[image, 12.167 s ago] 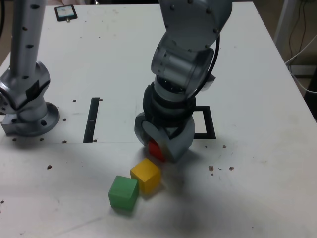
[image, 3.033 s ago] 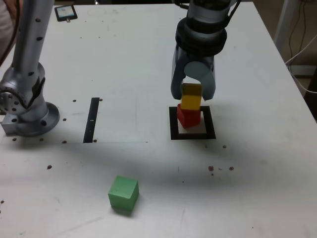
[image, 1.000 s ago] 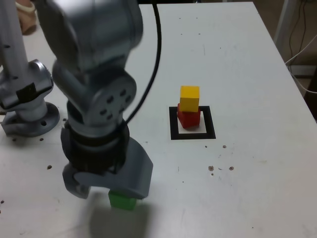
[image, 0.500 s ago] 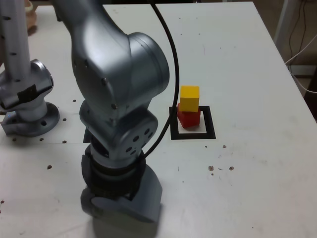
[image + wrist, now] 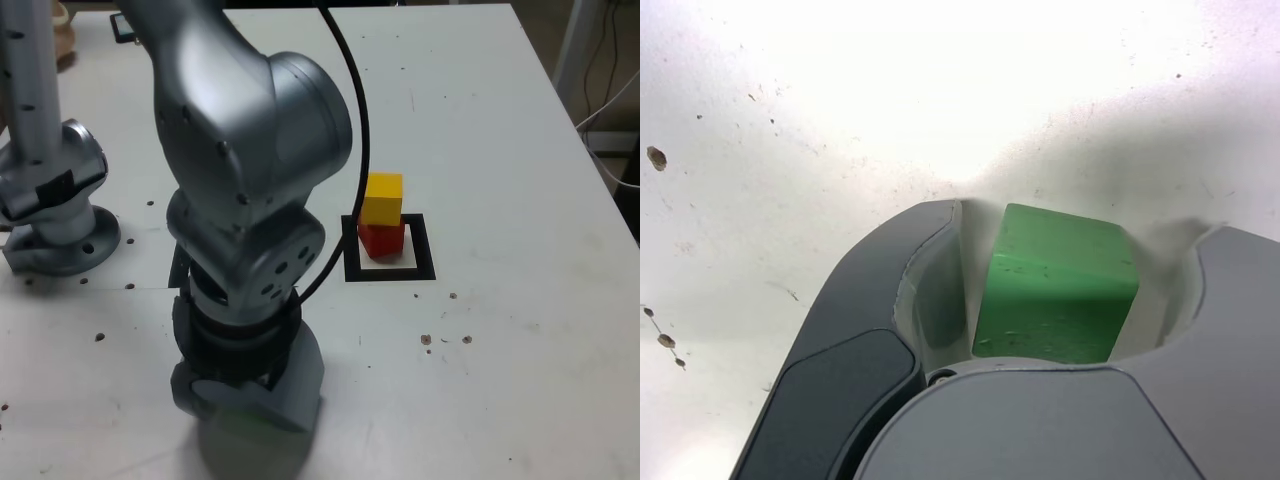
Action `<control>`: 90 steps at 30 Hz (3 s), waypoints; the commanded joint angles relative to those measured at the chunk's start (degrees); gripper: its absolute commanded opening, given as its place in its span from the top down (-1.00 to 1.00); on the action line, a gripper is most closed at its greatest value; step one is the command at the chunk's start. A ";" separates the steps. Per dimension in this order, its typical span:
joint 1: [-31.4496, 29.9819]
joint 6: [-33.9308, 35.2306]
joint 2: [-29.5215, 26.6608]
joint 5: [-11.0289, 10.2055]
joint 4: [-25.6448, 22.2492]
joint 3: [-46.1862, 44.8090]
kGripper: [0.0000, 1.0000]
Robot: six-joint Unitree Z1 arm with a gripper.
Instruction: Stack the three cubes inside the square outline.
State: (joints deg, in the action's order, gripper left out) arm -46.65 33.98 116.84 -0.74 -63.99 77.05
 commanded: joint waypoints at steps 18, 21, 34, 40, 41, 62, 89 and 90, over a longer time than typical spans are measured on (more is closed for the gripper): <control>0.95 -5.18 0.16 -2.15 -1.56 1.93 0.23; 0.95 -5.43 0.17 -1.98 -1.55 1.93 0.33; 2.81 -6.01 -5.43 -5.23 -6.82 3.80 0.68; 7.66 -9.36 -10.07 -6.38 -14.42 7.95 0.68; 8.73 -10.26 -10.40 -6.68 -15.44 8.93 0.68; 36.27 -35.05 -5.14 -9.31 -22.63 25.51 0.68; 39.57 -37.27 -2.64 -8.37 -19.77 24.11 0.51; 39.61 -37.34 -2.52 -8.38 -19.74 24.17 0.49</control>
State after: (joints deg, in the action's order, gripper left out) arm -7.18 -3.16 113.89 -8.99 -83.83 100.88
